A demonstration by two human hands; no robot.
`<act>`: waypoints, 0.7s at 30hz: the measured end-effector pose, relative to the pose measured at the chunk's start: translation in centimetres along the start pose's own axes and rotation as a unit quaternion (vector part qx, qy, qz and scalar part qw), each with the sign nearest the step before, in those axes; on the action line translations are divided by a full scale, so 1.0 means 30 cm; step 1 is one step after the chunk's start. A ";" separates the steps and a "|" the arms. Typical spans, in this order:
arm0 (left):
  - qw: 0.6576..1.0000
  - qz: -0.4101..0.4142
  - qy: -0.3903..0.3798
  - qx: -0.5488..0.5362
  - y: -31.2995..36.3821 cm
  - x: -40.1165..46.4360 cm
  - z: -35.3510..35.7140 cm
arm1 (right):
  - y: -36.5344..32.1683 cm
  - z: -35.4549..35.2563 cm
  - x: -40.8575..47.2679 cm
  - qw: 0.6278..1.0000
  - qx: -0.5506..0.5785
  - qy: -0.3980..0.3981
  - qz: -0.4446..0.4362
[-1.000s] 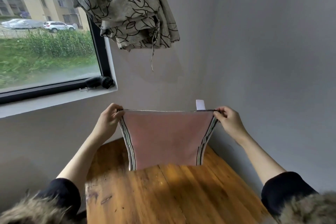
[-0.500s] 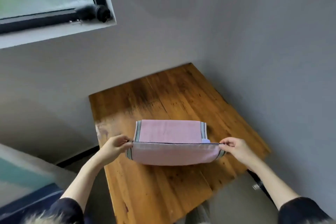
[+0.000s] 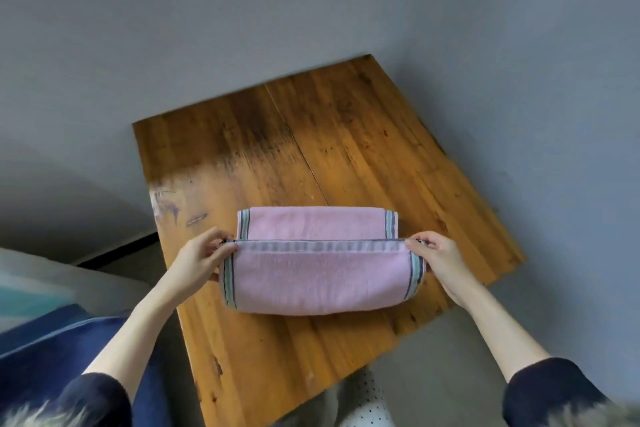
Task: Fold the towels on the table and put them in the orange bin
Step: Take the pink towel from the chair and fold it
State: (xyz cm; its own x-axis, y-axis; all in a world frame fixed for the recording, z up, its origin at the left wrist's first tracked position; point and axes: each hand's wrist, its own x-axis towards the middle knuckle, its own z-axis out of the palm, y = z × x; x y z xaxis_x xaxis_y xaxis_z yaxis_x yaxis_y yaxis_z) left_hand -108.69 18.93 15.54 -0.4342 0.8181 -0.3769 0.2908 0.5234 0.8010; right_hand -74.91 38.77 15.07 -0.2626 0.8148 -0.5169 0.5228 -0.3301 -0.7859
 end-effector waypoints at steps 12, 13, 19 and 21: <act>0.998 -0.004 0.052 0.022 -0.022 0.293 0.034 | -0.045 0.088 0.253 0.996 -0.028 0.080 -0.036; 0.998 -0.003 0.059 0.025 -0.029 0.309 0.035 | -0.044 0.093 0.267 0.995 -0.032 0.086 -0.041; 0.996 -0.017 0.061 0.063 -0.085 0.382 0.065 | -0.019 0.131 0.337 0.992 -0.071 0.099 -0.038; 0.991 -0.015 0.082 0.106 -0.100 0.394 0.080 | -0.003 0.143 0.354 0.988 -0.095 0.113 -0.039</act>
State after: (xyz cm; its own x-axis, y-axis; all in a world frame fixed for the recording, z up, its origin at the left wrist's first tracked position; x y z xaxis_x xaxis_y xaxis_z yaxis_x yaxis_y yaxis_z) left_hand -112.64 27.60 7.55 -0.5739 0.7604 -0.3042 0.4398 0.5995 0.6688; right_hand -81.22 45.42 8.20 -0.1313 0.9273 -0.3505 0.6564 -0.1836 -0.7318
